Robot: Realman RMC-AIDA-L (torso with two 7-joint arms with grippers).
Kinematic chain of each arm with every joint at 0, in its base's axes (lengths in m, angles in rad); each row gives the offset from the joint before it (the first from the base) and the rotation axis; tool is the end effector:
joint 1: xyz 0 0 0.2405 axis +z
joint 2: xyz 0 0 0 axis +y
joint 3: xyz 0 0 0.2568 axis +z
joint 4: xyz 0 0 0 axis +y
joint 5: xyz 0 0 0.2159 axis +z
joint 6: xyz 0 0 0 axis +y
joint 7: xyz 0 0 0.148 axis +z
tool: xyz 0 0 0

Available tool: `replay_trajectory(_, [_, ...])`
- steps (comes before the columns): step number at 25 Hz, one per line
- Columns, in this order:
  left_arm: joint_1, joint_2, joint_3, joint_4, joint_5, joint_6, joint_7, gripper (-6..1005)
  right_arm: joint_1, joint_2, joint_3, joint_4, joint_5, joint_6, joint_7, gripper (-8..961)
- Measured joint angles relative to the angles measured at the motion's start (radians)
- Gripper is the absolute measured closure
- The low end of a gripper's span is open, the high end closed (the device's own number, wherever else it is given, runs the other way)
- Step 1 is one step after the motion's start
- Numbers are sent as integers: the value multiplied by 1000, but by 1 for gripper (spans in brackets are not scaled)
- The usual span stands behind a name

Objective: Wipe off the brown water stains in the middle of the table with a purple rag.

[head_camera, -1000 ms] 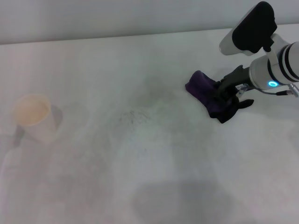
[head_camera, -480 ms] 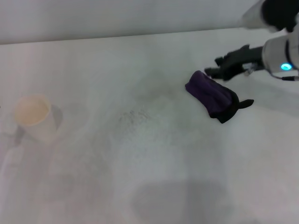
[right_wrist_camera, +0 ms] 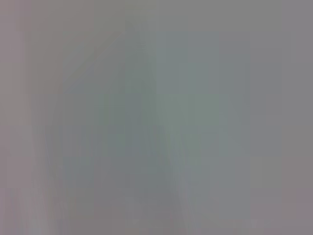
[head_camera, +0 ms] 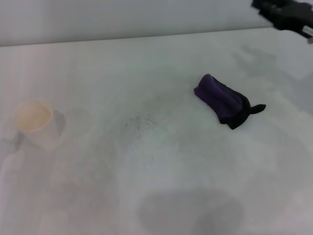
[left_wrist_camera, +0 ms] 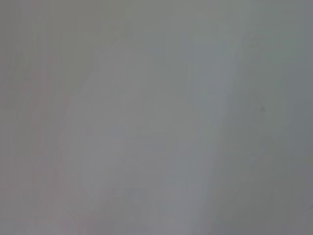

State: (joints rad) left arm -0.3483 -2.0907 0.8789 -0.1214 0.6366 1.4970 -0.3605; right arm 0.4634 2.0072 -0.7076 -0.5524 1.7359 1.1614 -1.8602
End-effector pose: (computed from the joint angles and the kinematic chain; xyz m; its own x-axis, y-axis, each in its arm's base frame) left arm -0.3574 0.2633 -0.0147 0.5762 -0.0657 0.8147 0.7982 -0.1691 -0.5781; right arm 0.3094 0.3870 0.0715 0.5664 -0.1749 -0.8054 -0.7594 -0.4905 -0.4275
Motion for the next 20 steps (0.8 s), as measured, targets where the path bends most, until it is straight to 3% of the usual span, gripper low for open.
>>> replay_trajectory(4, [2, 1, 0, 8, -1, 0, 0, 111, -5, 5, 109, 146, 134, -38, -304, 444])
replay_trajectory(8, [7, 2, 0, 15, -1, 0, 0, 111, 11, 10, 225, 330, 335, -165, -670, 394])
replay_trajectory(12, [8, 2, 0, 14, -8, -1, 0, 111, 26, 14, 276, 458, 455, -200, -968, 311])
replay_trajectory(20, [8, 2, -2, 11, -50, -5, 0, 111, 27, 15, 308, 503, 470, -194, -990, 124])
